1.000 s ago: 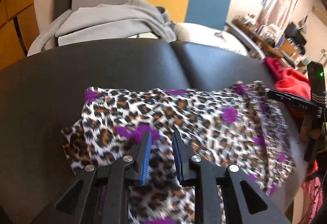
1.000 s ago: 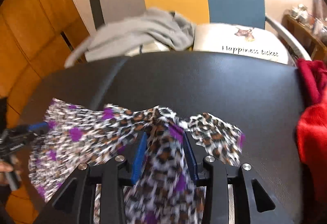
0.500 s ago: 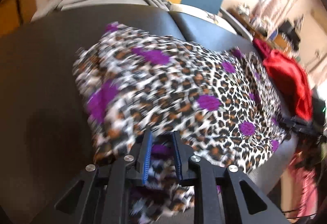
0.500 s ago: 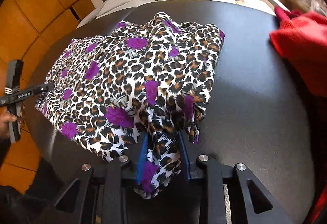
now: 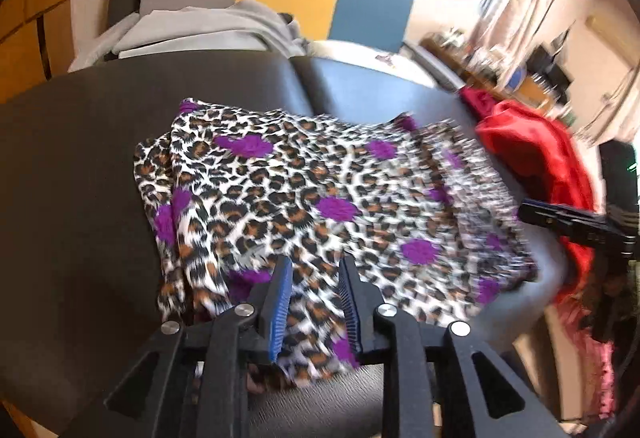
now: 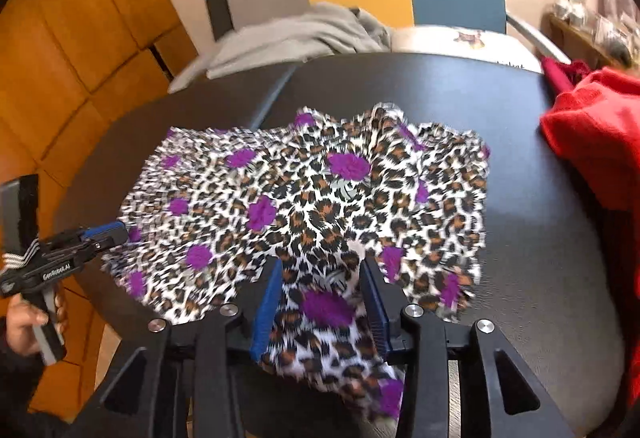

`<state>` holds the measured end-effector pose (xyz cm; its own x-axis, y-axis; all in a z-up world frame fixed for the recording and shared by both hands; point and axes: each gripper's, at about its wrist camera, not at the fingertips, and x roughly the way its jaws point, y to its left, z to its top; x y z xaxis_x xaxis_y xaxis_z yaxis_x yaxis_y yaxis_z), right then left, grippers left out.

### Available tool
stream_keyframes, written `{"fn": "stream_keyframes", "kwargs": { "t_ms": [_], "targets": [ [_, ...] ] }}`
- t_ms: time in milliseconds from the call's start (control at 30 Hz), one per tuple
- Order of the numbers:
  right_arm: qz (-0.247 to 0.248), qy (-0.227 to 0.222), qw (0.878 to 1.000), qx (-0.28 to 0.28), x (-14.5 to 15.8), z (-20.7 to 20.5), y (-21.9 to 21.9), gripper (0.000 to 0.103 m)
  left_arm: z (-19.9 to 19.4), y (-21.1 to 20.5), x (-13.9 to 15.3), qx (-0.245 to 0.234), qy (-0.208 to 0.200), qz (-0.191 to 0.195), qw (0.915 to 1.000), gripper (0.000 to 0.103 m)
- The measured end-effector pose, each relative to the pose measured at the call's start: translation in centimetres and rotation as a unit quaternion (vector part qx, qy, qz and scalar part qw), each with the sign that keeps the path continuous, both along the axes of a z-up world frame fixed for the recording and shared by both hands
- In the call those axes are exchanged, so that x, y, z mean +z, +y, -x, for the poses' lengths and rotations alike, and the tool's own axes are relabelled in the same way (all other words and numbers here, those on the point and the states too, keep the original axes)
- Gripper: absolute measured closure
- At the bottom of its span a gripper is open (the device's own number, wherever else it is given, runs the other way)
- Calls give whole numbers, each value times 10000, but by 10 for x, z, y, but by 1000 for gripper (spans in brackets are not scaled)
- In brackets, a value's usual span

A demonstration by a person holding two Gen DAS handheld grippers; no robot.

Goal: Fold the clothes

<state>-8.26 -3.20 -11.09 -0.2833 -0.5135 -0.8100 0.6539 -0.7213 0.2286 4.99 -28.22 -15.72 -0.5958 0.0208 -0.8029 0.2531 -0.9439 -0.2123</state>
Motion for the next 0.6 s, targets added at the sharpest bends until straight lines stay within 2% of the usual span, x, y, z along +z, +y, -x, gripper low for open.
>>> {"fn": "stream_keyframes", "kwargs": {
  "t_ms": [67, 133, 200, 333, 400, 467, 567, 600],
  "targets": [
    [-200, -151, 9994, -245, -15, -1, 1, 62, 9, -3, -16, 143, -331, 122, 9993, 79],
    [-415, -358, 9976, -415, -33, 2, 8, 62, 5, -4, -26, 183, -412, 183, 9988, 77],
    [-296, -196, 9984, -438, -41, -8, 21, 64, -2, -7, -26, 331, -434, 142, 9984, 77],
    [-595, 355, 9974, -207, -43, -30, 16, 64, -7, -17, -26, 646, -372, -172, 9971, 77],
    [-600, 315, 9973, -286, -42, -29, 10, 61, -6, -12, -20, 744, -399, -51, 9964, 77],
    [-561, 197, 9976, -361, -38, -27, 5, 59, -6, -6, -7, 817, -253, 24, 9963, 77],
    [-497, 338, 9974, -393, -20, -27, -6, 58, -2, 1, 16, 832, -89, 542, 9950, 77],
    [-493, 482, 9966, -446, -13, -26, -11, 54, 0, 2, 22, 831, -52, 666, 9943, 77]
  ]
}}
